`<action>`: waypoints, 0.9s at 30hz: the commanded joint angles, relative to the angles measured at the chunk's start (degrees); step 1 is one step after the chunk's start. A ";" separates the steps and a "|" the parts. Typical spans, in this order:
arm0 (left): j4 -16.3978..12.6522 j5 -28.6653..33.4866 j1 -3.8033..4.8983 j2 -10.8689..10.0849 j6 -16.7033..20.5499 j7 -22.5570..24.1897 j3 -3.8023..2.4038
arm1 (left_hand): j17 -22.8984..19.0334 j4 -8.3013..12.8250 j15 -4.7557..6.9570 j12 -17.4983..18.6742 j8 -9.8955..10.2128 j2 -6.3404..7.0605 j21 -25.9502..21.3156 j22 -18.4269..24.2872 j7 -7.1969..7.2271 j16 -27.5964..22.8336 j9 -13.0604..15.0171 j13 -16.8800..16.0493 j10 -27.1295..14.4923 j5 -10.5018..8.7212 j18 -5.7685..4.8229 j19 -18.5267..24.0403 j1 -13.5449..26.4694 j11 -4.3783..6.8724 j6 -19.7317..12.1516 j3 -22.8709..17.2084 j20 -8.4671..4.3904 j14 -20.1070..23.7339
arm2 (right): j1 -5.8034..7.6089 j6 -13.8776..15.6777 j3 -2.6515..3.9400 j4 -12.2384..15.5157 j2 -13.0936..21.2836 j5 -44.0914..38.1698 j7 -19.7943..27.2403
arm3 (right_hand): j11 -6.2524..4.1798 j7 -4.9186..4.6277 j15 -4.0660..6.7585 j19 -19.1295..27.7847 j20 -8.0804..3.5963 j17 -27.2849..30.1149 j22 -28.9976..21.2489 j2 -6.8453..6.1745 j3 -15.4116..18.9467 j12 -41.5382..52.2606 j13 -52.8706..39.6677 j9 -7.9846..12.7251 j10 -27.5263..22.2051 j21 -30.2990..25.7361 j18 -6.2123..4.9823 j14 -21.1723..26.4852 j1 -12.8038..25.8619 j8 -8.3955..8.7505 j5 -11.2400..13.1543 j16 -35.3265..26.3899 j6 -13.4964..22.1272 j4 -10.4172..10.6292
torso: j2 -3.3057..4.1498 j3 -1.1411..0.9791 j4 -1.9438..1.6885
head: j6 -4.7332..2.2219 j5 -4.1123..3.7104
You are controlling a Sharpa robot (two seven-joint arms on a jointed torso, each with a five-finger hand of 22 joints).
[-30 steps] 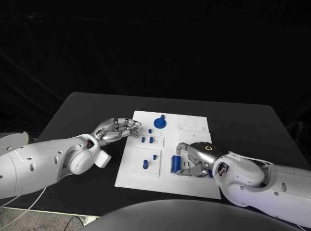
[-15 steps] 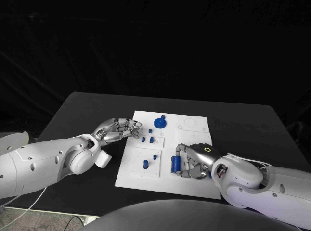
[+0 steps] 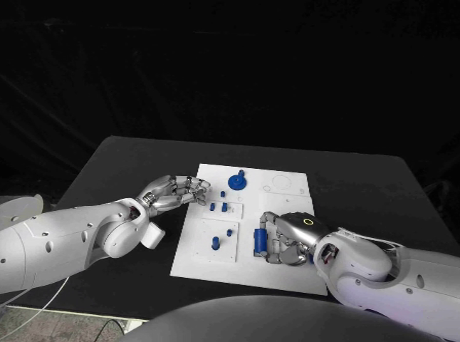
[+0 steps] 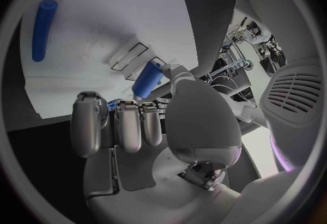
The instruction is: Assemble the parts on the task board
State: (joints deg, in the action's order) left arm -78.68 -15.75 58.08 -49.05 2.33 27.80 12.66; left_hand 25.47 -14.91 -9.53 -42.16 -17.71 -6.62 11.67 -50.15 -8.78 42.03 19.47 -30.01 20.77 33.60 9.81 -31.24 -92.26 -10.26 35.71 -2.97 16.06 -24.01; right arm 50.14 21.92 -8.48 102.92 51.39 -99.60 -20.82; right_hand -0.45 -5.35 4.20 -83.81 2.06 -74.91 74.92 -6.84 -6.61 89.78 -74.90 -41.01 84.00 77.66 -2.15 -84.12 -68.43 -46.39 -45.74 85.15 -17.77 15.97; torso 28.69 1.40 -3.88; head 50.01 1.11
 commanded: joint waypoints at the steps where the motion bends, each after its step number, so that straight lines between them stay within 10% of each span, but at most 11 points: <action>1: -0.06 0.17 -0.01 0.06 -1.21 0.27 -0.03 | -0.05 0.04 -0.28 -0.09 -0.26 -0.04 -0.31 -0.09 -0.50 0.33 -0.04 0.05 0.04 0.39 -0.09 -0.25 -0.64 -0.14 0.07 -0.31 -0.19 -0.13 | -0.04 1.20 0.01 0.34 0.19 -0.07 0.57 | -0.01 0.18 0.02 -1.62 -0.04 -5.84 11.27 0.42 -1.18 0.22 -15.10 0.53 6.00 -0.10 -0.71 -4.05 1.61 -0.66 -1.33 -0.02 -0.41 0.63 | 0.01 0.01 -0.02 | -0.01 -0.03; 14: -0.06 0.17 -0.01 0.00 -1.44 0.00 -0.03 | -0.08 0.07 -0.31 -0.07 -0.26 -0.08 -0.32 -0.13 -0.51 0.35 -0.04 0.13 0.06 0.41 -0.10 -0.23 -0.67 -0.18 0.06 -0.44 -0.19 -0.16 | -0.12 -2.52 0.01 0.92 0.67 0.09 -1.51 | -0.04 0.19 0.03 -1.45 -0.04 -5.89 11.14 0.11 -3.94 0.22 -15.10 4.28 6.00 -0.62 -0.82 -4.06 6.25 -0.09 -7.09 -0.03 -0.20 0.68 | 0.01 0.00 0.01 | -0.01 0.03; 27: -0.04 0.17 -0.02 0.02 -1.84 -0.32 -0.03 | -0.09 0.09 -0.33 -0.07 -0.27 -0.09 -0.33 -0.15 -0.51 0.36 -0.04 0.16 0.08 0.42 -0.11 -0.22 -0.68 -0.20 0.06 -0.50 -0.20 -0.18 | -0.25 -5.44 0.01 1.55 1.10 -0.03 -3.24 | -0.11 0.28 0.08 -1.33 -0.07 -5.62 11.04 -0.45 -4.58 0.22 -15.10 5.40 6.00 -0.96 -0.89 -4.00 6.38 0.57 -7.19 -0.19 0.00 0.46 | -0.01 0.01 0.01 | -0.01 0.11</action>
State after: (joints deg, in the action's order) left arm -78.67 -15.75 58.07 -49.12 1.83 27.30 12.66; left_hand 25.42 -14.75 -9.52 -42.16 -17.71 -6.62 11.67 -50.22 -8.78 42.03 19.47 -29.93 20.77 33.82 9.81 -31.24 -92.26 -10.26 35.71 -3.13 16.06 -24.00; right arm 50.00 18.71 -8.39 104.39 52.42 -99.39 -22.75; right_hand -0.45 -5.31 4.20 -83.82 2.06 -74.90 74.91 -7.11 -9.32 89.78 -74.94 -35.63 84.00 76.99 -2.15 -84.12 -62.11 -46.04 -52.71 85.15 -17.58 14.88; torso 28.71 1.41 -3.88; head 50.01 1.20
